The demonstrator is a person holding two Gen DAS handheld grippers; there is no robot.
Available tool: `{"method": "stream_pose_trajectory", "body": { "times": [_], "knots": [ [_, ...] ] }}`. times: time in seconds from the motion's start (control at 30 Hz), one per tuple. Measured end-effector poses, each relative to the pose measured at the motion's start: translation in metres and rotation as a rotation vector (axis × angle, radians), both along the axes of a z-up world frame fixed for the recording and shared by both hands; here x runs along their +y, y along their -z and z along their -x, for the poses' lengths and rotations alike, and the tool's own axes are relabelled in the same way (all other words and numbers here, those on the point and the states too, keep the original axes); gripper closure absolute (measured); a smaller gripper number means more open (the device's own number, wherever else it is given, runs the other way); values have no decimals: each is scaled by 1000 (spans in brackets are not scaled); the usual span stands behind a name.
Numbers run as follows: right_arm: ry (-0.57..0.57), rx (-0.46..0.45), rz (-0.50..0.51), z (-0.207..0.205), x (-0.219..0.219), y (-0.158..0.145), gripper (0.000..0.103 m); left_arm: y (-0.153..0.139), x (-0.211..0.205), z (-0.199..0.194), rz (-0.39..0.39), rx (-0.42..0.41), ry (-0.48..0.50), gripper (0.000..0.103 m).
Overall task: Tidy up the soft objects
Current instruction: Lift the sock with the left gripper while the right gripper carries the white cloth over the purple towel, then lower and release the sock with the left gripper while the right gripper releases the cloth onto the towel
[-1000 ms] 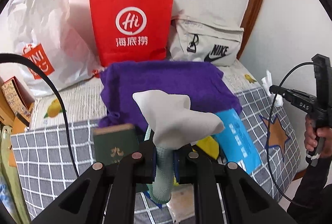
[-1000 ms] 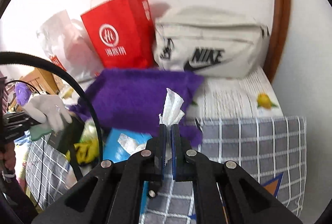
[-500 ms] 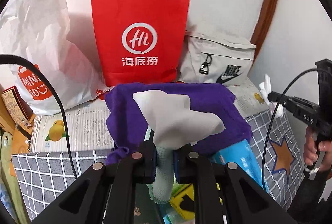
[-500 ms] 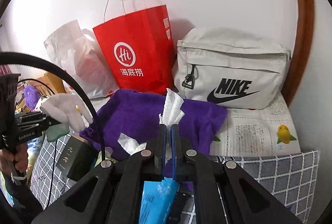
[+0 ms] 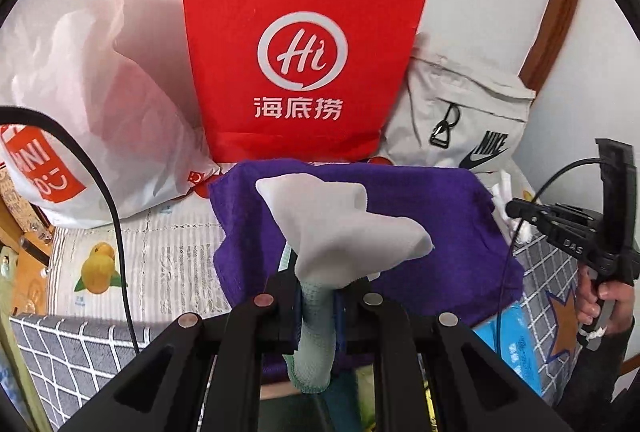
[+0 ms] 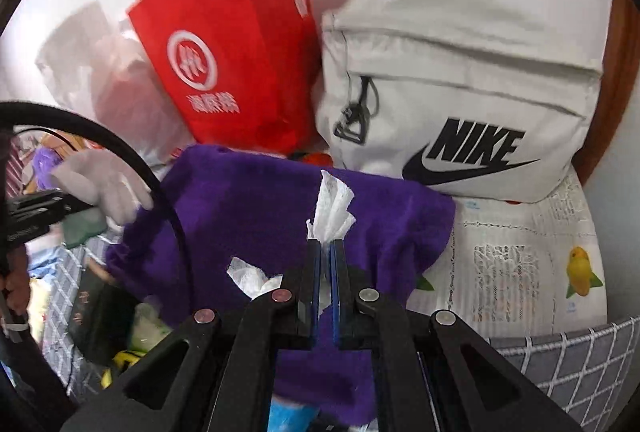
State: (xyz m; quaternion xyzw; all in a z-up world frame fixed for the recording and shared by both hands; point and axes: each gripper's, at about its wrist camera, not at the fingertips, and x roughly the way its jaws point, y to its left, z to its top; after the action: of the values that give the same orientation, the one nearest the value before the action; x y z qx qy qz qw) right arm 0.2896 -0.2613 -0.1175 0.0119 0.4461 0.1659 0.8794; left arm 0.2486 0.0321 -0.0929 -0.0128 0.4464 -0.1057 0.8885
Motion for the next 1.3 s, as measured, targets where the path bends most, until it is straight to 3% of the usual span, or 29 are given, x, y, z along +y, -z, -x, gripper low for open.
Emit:
{"method": "stream_pose_trajectory", "body": {
  "times": [0.37, 0.63, 0.7, 0.8, 0.9, 1.3],
  "knots": [
    [22, 54, 54, -41, 4, 62, 98, 21, 8, -31, -12, 42, -13, 91],
    [15, 83, 58, -47, 6, 75, 90, 36, 2, -48, -35, 83, -5, 91],
    [13, 97, 57, -48, 5, 74, 69, 40, -1, -54, -42, 99, -7, 91],
    [-7, 87, 3, -42, 3, 59, 53, 47, -4, -64, -40, 123, -7, 91],
    [-28, 23, -1, -31, 4, 37, 43, 54, -9, -75, -41, 146, -14, 90],
    [-48, -86, 20, -13, -1, -3, 39, 85, -23, -110, -76, 239, -40, 89]
  ]
}}
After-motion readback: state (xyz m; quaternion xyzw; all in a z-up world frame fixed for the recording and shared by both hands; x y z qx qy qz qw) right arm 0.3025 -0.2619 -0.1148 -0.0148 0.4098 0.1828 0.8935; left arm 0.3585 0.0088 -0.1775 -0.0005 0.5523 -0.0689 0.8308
